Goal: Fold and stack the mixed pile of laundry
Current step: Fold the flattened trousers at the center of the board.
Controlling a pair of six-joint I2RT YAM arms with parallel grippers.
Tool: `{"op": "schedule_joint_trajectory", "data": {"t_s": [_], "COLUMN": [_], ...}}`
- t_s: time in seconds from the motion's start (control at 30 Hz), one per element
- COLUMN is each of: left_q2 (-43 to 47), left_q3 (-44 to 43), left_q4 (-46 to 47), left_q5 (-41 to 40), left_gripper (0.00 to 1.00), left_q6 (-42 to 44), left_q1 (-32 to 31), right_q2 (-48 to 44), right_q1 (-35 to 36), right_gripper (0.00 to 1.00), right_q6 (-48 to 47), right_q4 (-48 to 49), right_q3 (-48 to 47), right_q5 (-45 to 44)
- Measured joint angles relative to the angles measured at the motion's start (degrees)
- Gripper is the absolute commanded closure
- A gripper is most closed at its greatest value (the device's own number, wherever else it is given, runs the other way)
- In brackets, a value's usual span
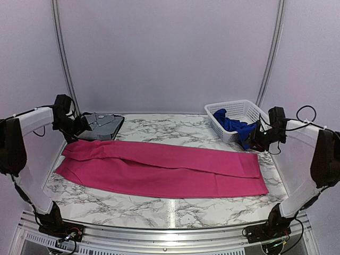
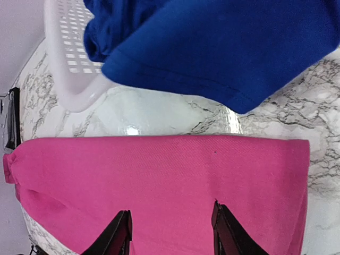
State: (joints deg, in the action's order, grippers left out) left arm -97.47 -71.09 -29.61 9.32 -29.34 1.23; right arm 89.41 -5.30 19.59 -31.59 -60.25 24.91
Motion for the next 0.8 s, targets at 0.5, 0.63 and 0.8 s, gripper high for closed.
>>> {"op": "schedule_joint_trajectory", "data": {"t_s": [0.5,0.63,0.8], "left_q2": [11.30,11.32,11.32], "left_q3": [8.72,8.83,9.53], "left_q4": [1.40,1.49,1.40], "left_q5": [4.76,3.93,2.05], "left_gripper": [0.01,0.01,0.01], "left_q6": [-1.55,-1.49,-1.51], "left_q1": [15.65,15.78,17.09], "right_q2": [-16.11,-15.06,-12.17], "right_q1": [-7.06,-7.26,-7.32], "right_gripper": [0.57,0.61,0.66], "right_q6": [6.69,8.00,9.40], "right_q4": [-8.83,-7.19,-4.22], "right_q3": [22.45,22.64,22.64], "right_q5": [-5.01,-5.64,-7.10]}}
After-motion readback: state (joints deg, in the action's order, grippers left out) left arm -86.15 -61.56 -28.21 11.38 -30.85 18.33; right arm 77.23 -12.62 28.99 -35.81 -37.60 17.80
